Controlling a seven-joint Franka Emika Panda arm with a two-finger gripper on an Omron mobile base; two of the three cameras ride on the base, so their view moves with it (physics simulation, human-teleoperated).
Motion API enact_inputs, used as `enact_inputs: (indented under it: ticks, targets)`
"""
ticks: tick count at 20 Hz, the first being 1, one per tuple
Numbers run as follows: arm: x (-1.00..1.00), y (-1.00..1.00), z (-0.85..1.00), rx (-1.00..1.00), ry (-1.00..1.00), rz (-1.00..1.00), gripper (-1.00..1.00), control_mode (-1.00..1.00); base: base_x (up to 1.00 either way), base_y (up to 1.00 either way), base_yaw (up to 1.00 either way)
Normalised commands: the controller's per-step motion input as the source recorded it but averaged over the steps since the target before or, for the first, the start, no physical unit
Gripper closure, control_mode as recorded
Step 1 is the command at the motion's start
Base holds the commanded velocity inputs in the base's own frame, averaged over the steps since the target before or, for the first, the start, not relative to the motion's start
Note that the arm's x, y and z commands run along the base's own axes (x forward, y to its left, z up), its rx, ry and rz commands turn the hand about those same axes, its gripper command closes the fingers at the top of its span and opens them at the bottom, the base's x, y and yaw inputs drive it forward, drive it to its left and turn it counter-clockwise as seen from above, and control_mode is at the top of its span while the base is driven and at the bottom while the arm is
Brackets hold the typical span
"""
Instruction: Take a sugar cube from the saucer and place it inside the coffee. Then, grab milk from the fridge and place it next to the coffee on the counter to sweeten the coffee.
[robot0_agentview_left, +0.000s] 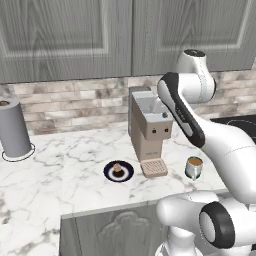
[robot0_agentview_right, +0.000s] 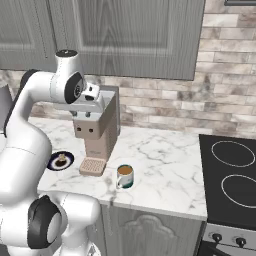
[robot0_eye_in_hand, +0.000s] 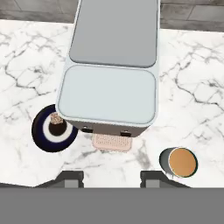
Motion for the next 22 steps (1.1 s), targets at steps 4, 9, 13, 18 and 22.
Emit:
enact_inputs:
  ticks: [4, 9, 13, 18, 22]
  targets:
    - [-0.34, 0.2, -0.08, 0.03, 0.0, -0.07, -1.0, -1.0, 0.0, 0.0, 0.0]
    - [-0.21, 0.2, -0.35, -0.15, 0.08, -0.03, -1.0, -1.0, 0.0, 0.0, 0.0]
    - [-0.28, 0.97, -0.82, -0.05, 0.07, 0.03, -1.0, -1.0, 0.0, 0.0, 0.0]
    - [-0.08, 1.0, -0.96, 0.01, 0.05, 0.01, -1.0, -1.0, 0.0, 0.0, 0.0]
    - [0.08, 0.99, -0.81, 0.03, 0.04, 0.0, -1.0, -1.0, 0.0, 0.0, 0.0]
